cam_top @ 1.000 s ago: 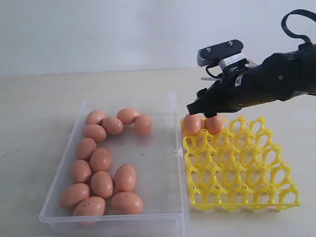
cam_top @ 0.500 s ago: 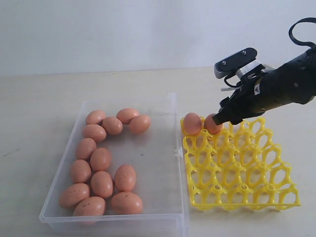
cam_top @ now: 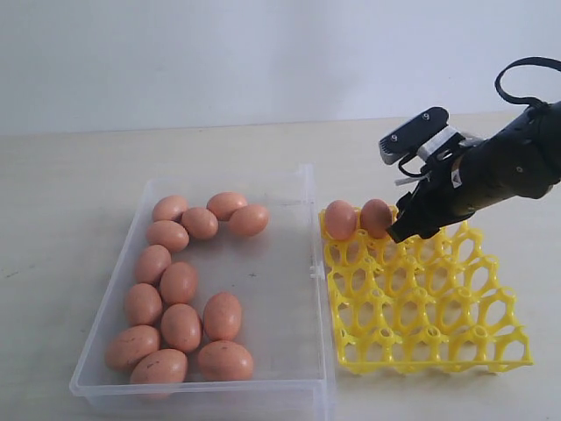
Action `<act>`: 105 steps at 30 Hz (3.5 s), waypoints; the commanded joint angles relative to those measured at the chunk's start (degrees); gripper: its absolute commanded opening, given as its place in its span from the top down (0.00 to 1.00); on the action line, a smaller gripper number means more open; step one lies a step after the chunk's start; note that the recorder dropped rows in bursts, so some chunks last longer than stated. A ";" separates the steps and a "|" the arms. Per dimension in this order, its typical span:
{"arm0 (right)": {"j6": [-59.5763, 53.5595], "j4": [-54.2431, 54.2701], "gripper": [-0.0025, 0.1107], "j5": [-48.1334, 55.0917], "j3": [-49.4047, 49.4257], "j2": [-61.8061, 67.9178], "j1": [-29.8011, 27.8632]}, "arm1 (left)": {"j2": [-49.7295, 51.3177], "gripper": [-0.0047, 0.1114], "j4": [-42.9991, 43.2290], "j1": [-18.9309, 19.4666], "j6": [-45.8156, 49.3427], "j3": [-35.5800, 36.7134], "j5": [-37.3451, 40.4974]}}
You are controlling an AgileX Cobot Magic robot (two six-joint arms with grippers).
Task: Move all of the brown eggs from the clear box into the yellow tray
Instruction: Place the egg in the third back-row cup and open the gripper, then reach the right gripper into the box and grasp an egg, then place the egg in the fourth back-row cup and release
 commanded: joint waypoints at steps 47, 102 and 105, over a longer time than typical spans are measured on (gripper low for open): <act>-7.77 51.21 0.47 27.32 -31.06 10.15 26.87 | -0.32 0.96 -0.14 -0.32 -0.26 -0.23 -0.52; -2.75 24.56 0.98 -33.36 17.10 -12.09 -3.79 | -0.32 0.96 -0.14 -0.32 -0.26 -0.23 -0.52; -1.23 24.56 0.98 -34.07 17.10 -10.39 -4.67 | -0.32 0.96 -0.14 -0.32 -0.26 -0.23 -0.52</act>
